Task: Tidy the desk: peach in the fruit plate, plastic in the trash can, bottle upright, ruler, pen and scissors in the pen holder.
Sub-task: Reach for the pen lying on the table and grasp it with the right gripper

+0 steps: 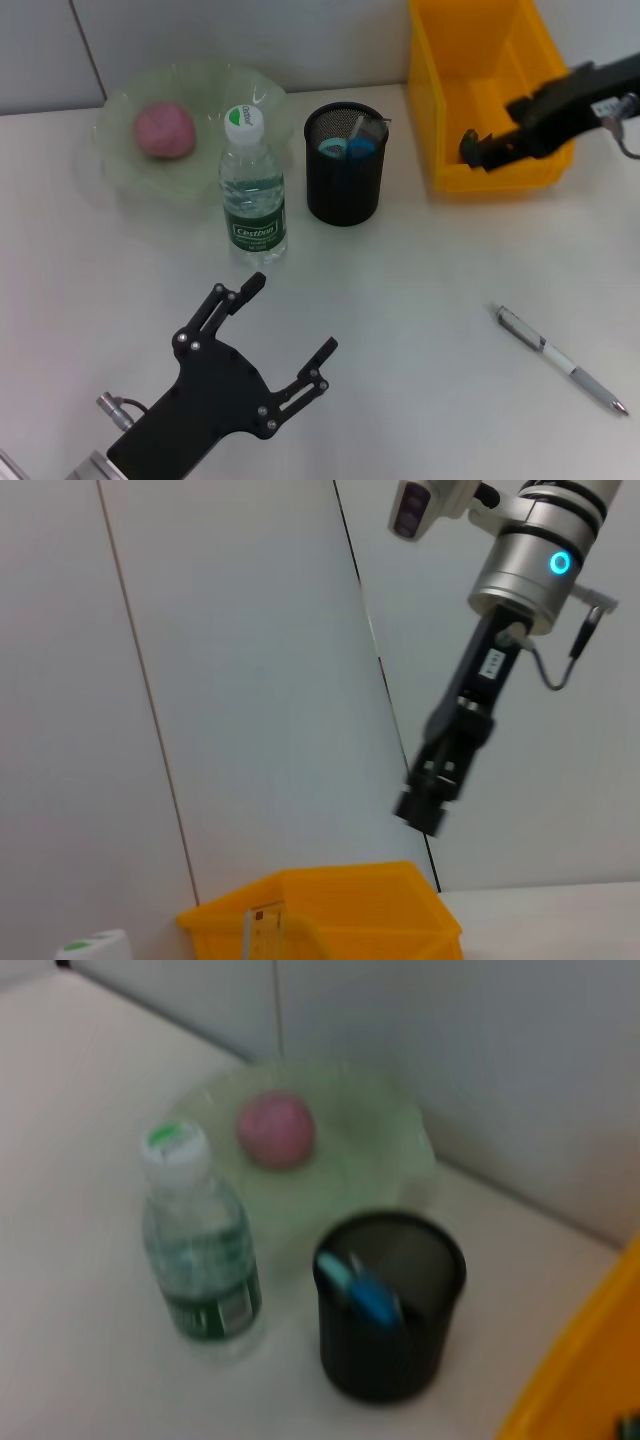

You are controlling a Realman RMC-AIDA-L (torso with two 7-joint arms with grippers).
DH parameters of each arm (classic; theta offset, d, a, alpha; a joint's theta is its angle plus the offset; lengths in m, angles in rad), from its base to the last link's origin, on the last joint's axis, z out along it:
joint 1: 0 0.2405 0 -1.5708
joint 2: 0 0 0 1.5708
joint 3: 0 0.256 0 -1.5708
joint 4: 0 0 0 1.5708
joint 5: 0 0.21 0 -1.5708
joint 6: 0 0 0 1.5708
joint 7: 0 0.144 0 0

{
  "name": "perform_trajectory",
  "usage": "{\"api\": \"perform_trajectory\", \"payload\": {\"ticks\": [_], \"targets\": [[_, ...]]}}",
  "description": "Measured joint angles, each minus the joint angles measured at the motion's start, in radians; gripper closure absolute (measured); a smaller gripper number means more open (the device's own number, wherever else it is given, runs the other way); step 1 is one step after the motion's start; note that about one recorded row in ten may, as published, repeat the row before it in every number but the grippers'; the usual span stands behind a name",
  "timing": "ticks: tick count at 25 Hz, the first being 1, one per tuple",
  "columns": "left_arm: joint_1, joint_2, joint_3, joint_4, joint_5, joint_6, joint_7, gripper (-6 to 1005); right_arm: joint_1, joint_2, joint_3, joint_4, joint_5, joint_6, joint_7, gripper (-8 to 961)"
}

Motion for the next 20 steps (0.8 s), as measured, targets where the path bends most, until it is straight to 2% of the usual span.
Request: {"api": "perform_trajectory", "payload": {"ticks": [3, 8, 20], "targets": [[-0.001, 0.001, 0.0, 0.001, 0.001, -0.003, 0.0, 152, 0.024, -0.002, 0.0, -0.009, -0.068, -0.062, 0.051, 127], [-0.003, 0.001, 0.0, -0.001, 0.002, -0.004, 0.001, 152, 0.036, 0.001, -0.018, 0.002, -0.142, -0.135, 0.13, 119], [-0.015, -0.006, -0.002, -0.012, -0.004, -0.004, 0.001, 153, -0.041, 0.006, -0.162, 0.078, -0.237, -0.147, 0.268, 122]]}}
